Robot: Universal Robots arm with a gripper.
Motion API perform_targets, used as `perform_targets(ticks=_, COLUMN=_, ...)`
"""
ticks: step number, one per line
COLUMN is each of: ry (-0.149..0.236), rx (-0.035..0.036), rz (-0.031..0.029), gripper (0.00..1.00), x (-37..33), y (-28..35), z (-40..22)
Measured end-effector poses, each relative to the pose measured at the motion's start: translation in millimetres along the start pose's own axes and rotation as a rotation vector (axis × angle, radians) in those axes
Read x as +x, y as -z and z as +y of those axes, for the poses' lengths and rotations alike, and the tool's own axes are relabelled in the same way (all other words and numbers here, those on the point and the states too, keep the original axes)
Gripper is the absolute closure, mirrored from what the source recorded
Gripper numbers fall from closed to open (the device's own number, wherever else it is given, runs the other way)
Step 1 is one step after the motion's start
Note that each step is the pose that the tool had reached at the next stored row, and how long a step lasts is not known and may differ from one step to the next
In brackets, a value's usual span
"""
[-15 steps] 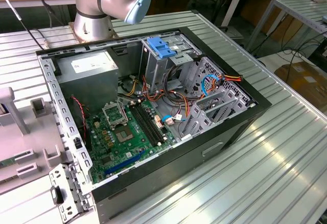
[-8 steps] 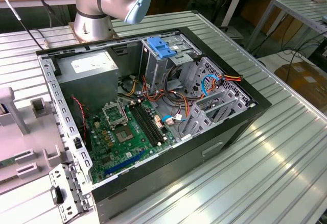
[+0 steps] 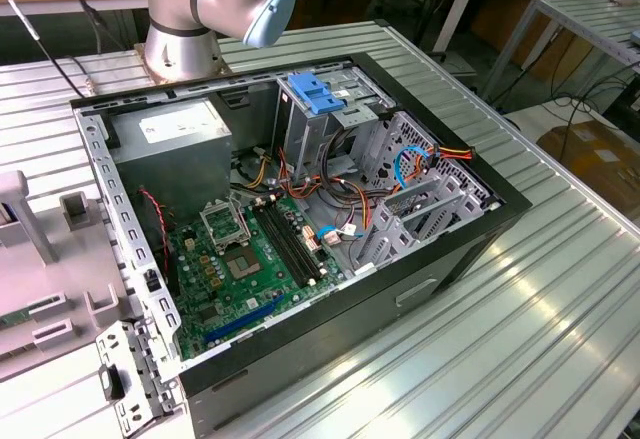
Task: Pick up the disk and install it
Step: 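Reach for the disk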
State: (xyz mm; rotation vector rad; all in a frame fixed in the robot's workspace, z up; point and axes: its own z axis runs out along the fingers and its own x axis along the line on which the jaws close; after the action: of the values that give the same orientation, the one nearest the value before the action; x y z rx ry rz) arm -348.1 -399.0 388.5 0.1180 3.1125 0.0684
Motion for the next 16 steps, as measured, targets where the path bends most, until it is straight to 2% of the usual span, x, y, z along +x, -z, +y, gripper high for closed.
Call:
perform_targets(ticks=8, ry=0.000, rx=0.0000, rz=0.0000, gripper=0.89, x=1.7, y=-0.2, z=-0.2)
perform_targets(ticks=16, ry=0.000, rx=0.0000, rz=0.0000, gripper=0.89, x=10.8, y=-0.7, z=-0.9)
